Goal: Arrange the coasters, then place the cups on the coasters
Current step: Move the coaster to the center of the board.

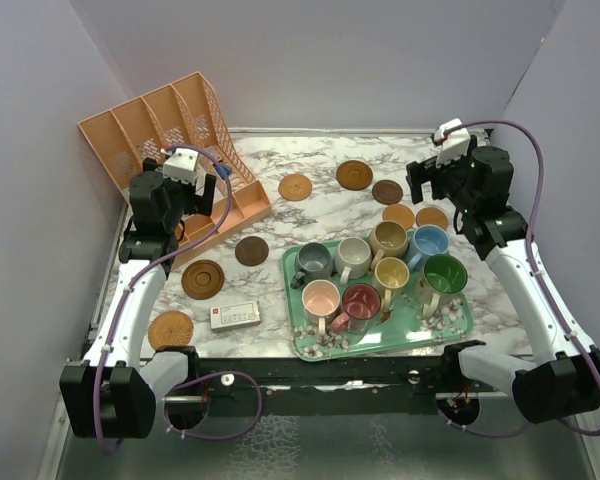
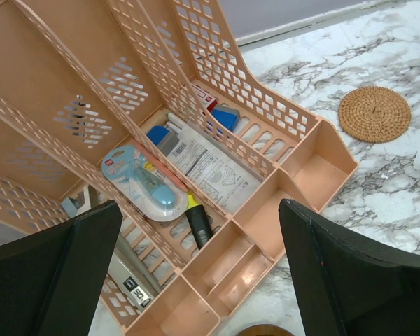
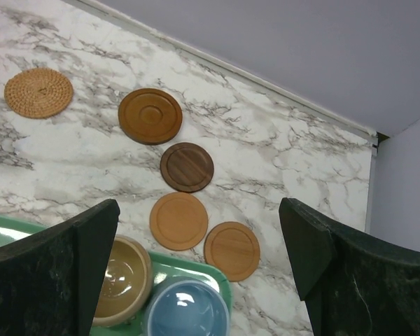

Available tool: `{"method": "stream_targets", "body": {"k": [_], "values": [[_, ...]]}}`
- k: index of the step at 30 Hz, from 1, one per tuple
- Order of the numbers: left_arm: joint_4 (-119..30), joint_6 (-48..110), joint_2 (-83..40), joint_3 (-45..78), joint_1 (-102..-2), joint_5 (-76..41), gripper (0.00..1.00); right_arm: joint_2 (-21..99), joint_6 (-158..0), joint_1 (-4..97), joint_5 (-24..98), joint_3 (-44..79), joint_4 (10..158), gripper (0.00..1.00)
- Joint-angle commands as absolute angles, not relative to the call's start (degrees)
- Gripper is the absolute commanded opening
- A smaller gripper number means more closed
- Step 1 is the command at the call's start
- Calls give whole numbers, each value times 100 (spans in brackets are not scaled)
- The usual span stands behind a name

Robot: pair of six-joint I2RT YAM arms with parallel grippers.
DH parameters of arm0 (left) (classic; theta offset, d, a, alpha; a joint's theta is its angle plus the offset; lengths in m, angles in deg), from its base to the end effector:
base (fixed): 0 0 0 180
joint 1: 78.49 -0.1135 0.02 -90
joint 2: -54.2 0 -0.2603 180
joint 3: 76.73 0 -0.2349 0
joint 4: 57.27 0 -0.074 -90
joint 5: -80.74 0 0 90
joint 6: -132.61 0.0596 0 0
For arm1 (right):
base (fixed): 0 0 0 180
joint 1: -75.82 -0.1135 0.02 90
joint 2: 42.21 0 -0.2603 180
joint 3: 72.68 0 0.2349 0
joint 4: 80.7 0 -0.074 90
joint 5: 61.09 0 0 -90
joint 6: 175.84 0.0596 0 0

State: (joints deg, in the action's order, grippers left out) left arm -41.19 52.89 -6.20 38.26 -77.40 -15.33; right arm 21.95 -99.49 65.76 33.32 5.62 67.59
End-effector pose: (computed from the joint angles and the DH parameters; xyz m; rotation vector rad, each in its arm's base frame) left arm 0.2560 -0.0112 0.3322 0.2514 1.7520 0.0223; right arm 0.2567 0.0502 0.3649 -0.4371 1.8250 0.0292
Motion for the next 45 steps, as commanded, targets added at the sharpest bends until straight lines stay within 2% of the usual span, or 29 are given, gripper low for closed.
{"method": "stream_targets", "body": {"k": [1,8,17,26,39,45], "values": [[-3958,5683,-709,3751,-7680,-1618,99,2532,-10443,6545,3848,680,6517,100],[-3528,6072,-816,3625,-7369,-1605,99,3261,-10859,6545,4472,930,6419,100],[-3052,6219,-1308,3363,-7147,-1589,99,3905,-10820,6546,4459,1027,6686,100],[-2482,6536,-2012,2811,-6954,-1654,99,5110,-10654,6546,3531,1564,6442,99],[-2297,6403,-2950,2212,-6706,-1903,99,6569,-10574,6872,3387,2464,5925,97],[-2261,6265,-3223,2082,-6544,-1887,99,7050,-10377,6884,3506,2899,6017,92]]}}
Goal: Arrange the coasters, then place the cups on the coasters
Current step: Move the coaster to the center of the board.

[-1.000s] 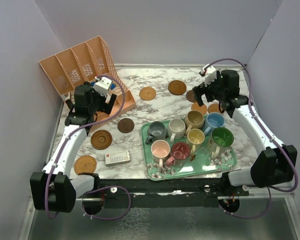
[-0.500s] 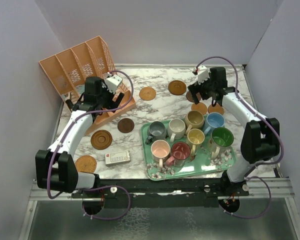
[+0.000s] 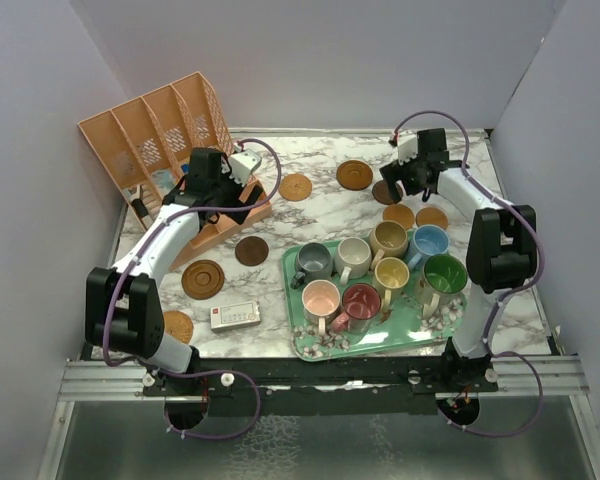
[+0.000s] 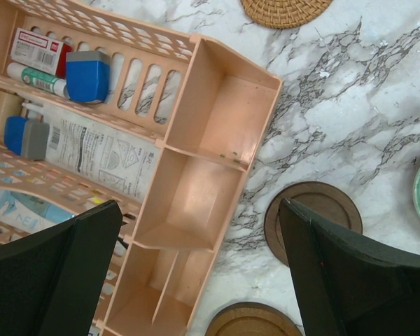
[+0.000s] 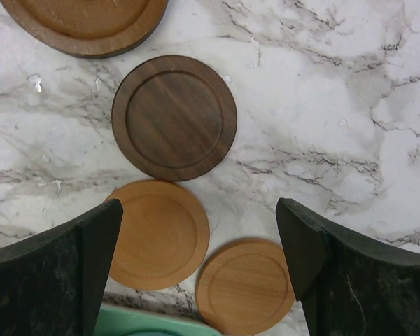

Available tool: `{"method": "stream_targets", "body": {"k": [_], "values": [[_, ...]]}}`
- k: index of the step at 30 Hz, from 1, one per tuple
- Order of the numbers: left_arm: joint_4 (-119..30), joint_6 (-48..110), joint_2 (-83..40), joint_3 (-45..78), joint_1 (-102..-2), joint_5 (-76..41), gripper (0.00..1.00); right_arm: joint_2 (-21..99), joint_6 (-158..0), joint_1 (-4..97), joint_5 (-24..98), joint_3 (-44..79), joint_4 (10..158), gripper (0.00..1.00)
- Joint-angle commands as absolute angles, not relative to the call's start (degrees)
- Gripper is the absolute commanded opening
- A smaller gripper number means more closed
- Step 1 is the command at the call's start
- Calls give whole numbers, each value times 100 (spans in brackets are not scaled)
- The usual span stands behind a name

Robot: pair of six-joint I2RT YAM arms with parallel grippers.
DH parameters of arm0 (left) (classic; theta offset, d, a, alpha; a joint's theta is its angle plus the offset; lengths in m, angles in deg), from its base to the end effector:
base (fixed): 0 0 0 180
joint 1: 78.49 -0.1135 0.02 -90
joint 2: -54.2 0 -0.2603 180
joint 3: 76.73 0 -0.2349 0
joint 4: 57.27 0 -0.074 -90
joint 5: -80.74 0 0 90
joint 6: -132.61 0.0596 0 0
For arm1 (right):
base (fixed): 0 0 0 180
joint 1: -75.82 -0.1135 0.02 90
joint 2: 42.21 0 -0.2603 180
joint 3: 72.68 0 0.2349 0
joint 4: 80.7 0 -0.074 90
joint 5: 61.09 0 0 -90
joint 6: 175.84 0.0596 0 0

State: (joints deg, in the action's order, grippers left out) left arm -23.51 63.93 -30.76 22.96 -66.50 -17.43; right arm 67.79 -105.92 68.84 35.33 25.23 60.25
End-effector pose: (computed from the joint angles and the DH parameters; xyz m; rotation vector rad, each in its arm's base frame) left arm 0.3264 -0.0780 0.2711 0.7138 2.1170 -0.0712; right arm 0.4184 0.0579 0.2052 -0.6217 2.3760 0.0380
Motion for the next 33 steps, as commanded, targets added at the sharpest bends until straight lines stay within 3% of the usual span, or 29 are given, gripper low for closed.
{"method": "stream_targets", "body": {"k": [1,18,33], "values": [[-2267,6244,-3254,2072,-6529,-1877,99,7131,-10320,6882,3505,2960,6070,92],[-2374,6031,-3315,2066,-6398,-1855,99,8581,-10114,6879,3528,4251,6017,77],[-2373,6038,-3500,2026,-6381,-1822,99,8705,-10074,6799,4884,4497,6031,79]]}}
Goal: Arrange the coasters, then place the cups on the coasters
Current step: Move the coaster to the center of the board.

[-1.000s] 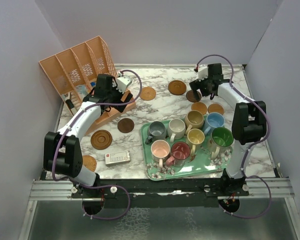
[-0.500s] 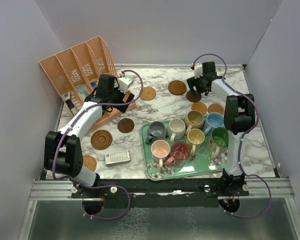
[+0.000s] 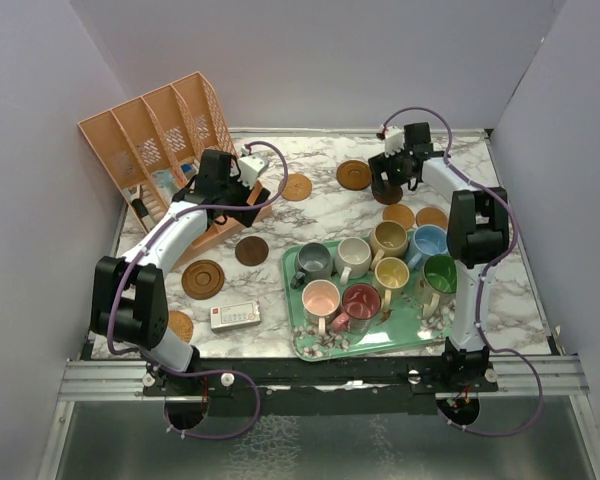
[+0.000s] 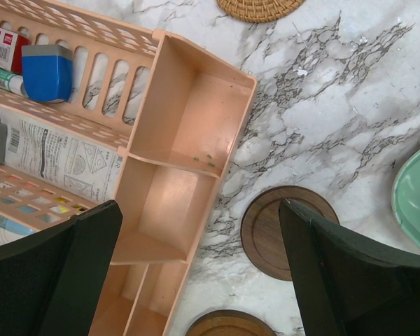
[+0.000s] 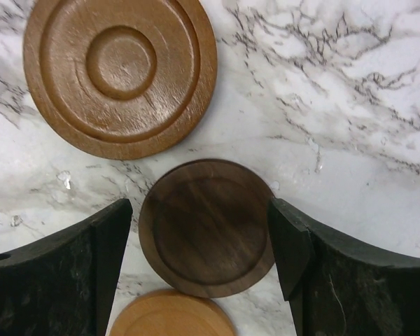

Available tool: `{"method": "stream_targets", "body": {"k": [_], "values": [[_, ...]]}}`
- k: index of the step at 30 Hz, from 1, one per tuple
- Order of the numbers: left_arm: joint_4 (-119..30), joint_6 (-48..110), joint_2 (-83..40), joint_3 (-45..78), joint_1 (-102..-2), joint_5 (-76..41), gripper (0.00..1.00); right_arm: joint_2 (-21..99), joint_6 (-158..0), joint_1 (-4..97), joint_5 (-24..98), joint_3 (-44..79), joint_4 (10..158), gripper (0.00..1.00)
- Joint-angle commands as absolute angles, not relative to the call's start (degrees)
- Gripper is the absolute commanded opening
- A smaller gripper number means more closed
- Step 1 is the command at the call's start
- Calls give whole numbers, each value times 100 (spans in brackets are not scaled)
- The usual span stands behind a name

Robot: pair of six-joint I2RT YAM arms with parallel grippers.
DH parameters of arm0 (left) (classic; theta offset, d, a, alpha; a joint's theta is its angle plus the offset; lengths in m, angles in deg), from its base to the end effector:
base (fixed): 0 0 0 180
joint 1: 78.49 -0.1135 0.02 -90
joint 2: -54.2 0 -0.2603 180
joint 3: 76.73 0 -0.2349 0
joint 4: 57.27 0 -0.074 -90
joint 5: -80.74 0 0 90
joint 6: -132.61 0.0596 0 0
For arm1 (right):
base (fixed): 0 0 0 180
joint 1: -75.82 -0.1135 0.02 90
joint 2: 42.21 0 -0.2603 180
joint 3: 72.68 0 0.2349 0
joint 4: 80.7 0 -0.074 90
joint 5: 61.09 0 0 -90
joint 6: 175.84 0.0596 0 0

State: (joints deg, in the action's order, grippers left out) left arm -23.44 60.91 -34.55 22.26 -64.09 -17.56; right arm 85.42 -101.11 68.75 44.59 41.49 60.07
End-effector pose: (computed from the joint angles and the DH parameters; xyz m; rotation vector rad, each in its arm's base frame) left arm 0.3335 -0.0945 0.2539 0.7161 2.1757 -0.1310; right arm 0.4813 0.0759 0.1605 -0.5889 2.3918 0.2785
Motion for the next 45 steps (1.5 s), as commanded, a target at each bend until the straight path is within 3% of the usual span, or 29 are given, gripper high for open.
{"method": "stream_targets", "body": {"k": [1,20,34,45], "values": [[-2372,6028,-3503,2023,-6377,-1831,99,8737,-10070,6774,4894,4552,6036,79],[-2386,6053,-3324,2067,-6346,-1898,99,9658,-10105,6044,4556,5855,5761,79],[-2470,6085,-3179,2239,-6352,-1888,99,10011,-10208,5775,4419,6189,5548,59],[-2511,6164,-3110,2294,-6346,-1691,99,10302,-10297,5460,4381,6444,5422,49]]}}
